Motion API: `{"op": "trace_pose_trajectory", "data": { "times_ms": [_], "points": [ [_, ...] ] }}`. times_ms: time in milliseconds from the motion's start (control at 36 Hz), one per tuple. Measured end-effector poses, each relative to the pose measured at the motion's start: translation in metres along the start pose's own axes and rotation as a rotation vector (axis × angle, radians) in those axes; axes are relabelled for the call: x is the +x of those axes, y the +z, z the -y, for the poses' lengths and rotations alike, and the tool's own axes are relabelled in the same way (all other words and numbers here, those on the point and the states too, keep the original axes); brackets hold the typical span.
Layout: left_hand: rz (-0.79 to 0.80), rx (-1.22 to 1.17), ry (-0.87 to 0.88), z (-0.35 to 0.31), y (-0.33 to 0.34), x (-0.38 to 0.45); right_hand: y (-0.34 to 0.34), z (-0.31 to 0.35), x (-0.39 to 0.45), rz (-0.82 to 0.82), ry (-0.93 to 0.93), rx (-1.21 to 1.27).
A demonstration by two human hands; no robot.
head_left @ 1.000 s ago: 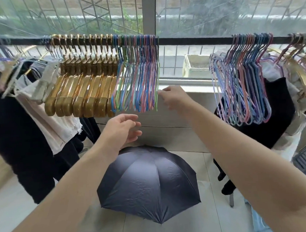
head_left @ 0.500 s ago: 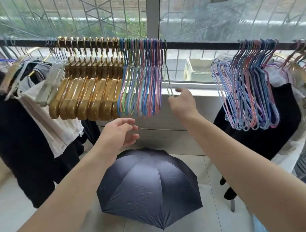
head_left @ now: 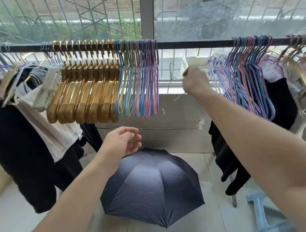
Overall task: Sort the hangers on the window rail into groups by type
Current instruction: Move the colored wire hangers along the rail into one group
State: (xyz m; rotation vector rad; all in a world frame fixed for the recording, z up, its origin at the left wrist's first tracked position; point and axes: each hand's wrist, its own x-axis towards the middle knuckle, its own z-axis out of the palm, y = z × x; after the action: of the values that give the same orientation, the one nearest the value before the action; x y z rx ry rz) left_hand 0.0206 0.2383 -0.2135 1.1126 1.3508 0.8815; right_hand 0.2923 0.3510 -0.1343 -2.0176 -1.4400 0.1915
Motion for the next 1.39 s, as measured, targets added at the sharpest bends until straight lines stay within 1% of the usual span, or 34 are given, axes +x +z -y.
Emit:
{"op": "trace_pose_trajectory", "data": {
  "times_ms": [83,167,250,306,417,500,611,667,694,750,806,889,944,972,1083,1194,1250,1333,1361,1389],
  "points": [
    [0.021,0.021,-0.028,0.018,0.004,0.0,0.029,-0.043,-0.028,0.126,0.078,-0.01],
    [0.066,0.033,-0.105,0.041,0.01,0.001,0.058,-0.086,-0.064,0.251,0.179,-0.038],
    [0.105,0.074,-0.185,0.066,0.017,-0.001,0.081,-0.115,-0.103,0.399,0.255,-0.068],
    [0.144,0.119,-0.241,0.085,0.021,-0.002,0.091,-0.129,-0.129,0.498,0.327,-0.029],
    [0.211,0.244,-0.363,0.122,0.023,0.0,0.092,-0.141,-0.163,0.603,0.429,0.191],
    [0.215,0.361,-0.426,0.149,0.017,-0.001,0.084,-0.148,-0.176,0.69,0.418,0.355],
    [0.207,0.623,-0.397,0.197,-0.017,0.015,0.061,-0.152,-0.182,0.771,0.337,0.588],
    [0.215,0.682,-0.417,0.212,-0.03,0.02,0.048,-0.156,-0.181,0.79,0.339,0.723],
    [0.232,0.714,-0.419,0.207,-0.034,0.017,0.044,-0.159,-0.18,0.802,0.355,0.79],
    [0.24,0.731,-0.387,0.196,-0.043,0.011,0.038,-0.168,-0.177,0.79,0.401,0.881],
    [0.249,0.705,-0.395,0.187,-0.054,0.004,0.031,-0.179,-0.173,0.733,0.455,0.914],
    [0.389,0.695,-0.43,0.17,-0.07,-0.01,0.022,-0.196,-0.17,0.679,0.509,0.973],
    [0.475,0.603,-0.443,0.16,-0.078,-0.016,0.017,-0.205,-0.169,0.663,0.529,1.016],
    [0.487,0.546,-0.439,0.155,-0.081,-0.018,0.016,-0.208,-0.168,0.655,0.541,1.033],
    [0.445,0.343,-0.419,0.148,-0.088,-0.018,0.018,-0.212,-0.169,0.634,0.573,1.094],
    [0.416,0.258,-0.408,0.146,-0.084,-0.017,0.029,-0.216,-0.173,0.566,0.65,1.138],
    [0.431,0.171,-0.433,0.142,-0.081,-0.018,0.035,-0.221,-0.176,0.515,0.727,1.187],
    [0.489,0.034,-0.454,0.133,-0.074,-0.024,0.047,-0.232,-0.181,0.372,0.906,1.383],
    [0.483,0.0,-0.449,0.13,-0.07,-0.025,0.053,-0.235,-0.183,0.335,0.955,1.413],
    [0.452,-0.026,-0.448,0.127,-0.066,-0.027,0.06,-0.238,-0.185,0.326,0.997,1.369]
  ]
}}
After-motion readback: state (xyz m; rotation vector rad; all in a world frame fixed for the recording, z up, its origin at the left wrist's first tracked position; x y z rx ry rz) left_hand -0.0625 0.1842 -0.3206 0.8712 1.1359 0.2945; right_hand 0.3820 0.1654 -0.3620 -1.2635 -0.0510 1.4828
